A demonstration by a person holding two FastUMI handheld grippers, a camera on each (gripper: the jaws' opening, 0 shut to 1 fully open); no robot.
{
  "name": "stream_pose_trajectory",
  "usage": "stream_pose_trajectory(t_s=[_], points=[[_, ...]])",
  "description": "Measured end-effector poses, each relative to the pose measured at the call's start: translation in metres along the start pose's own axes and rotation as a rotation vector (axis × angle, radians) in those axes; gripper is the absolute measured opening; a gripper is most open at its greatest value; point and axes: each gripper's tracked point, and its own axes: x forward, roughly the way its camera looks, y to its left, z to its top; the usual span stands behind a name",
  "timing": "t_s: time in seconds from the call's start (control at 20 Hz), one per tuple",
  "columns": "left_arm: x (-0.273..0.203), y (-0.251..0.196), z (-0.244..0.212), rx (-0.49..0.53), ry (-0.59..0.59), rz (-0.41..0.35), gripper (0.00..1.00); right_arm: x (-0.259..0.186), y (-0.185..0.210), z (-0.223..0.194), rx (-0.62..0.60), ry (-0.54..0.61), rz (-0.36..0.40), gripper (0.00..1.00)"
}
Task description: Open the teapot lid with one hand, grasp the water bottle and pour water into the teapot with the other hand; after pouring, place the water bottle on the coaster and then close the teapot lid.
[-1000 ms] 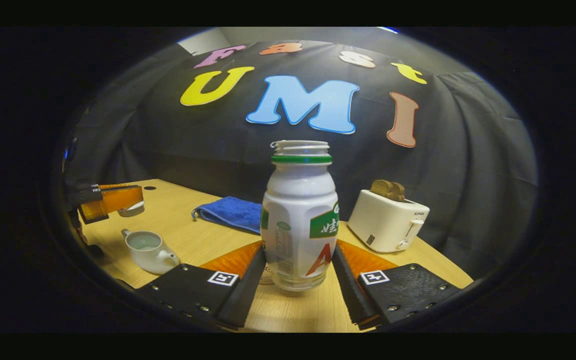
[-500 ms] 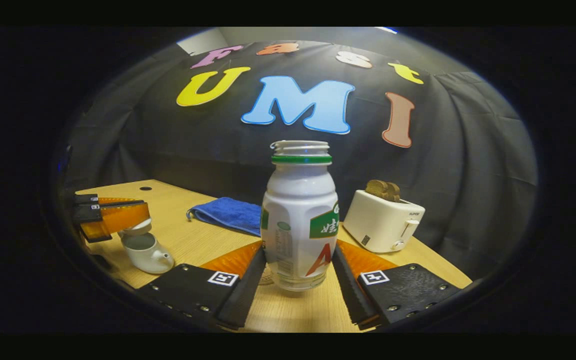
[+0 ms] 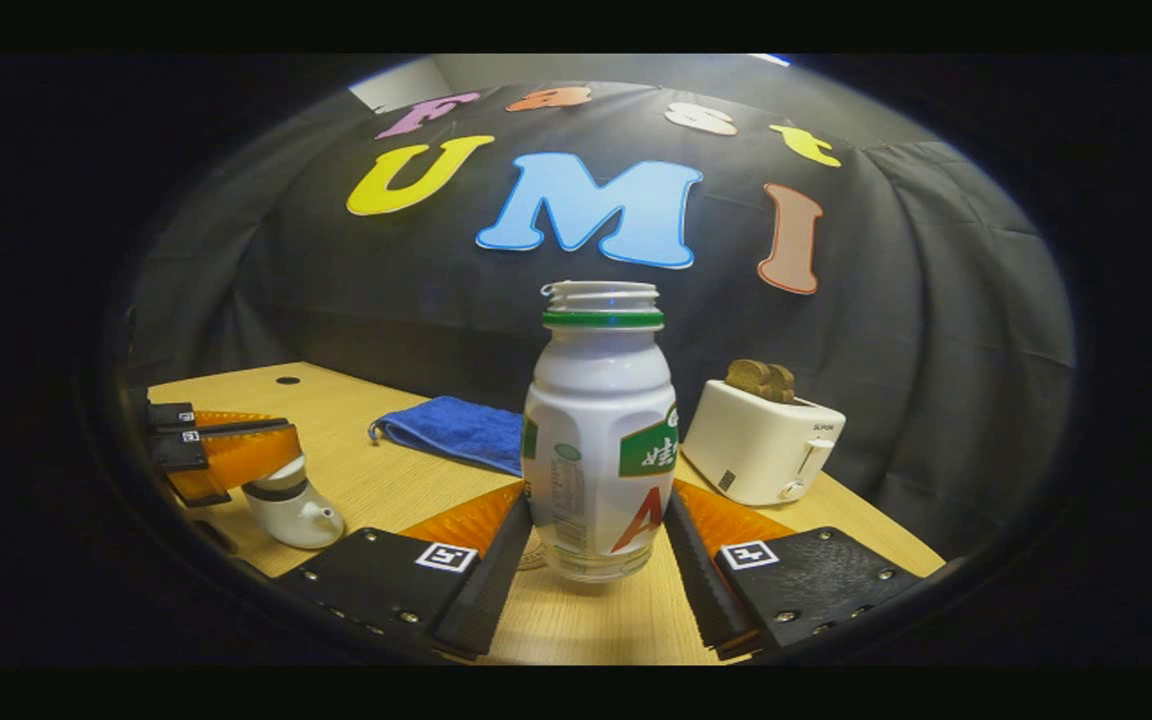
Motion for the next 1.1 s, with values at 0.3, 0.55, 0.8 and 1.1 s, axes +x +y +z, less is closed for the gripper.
stream_pose_trajectory(t_s=[0.3, 0.55, 0.8, 1.1], points=[[-0.0039, -0.0026, -0.0015, 0.001, -0.002, 0.004, 0.17, 0.0003, -0.0013, 0.0006, 0.005, 0.002, 0.002, 0.74], [-0.0054, -0.0066, -0.0047, 0.007, 0.007, 0.002, 0.17, 0.0013, -0.0018, 0.0006, 0.012, 0.003, 0.0, 0.74], [-0.0066, -0.0043, -0.0064, 0.004, 0.005, 0.017, 0.17, 0.0016, -0.0025, 0.0014, 0.015, 0.003, -0.001, 0.74], [-0.0066, -0.004, -0.0069, 0.002, 0.005, 0.024, 0.13, 0.002, -0.0027, 0.0016, 0.017, 0.007, 0.002, 0.74]])
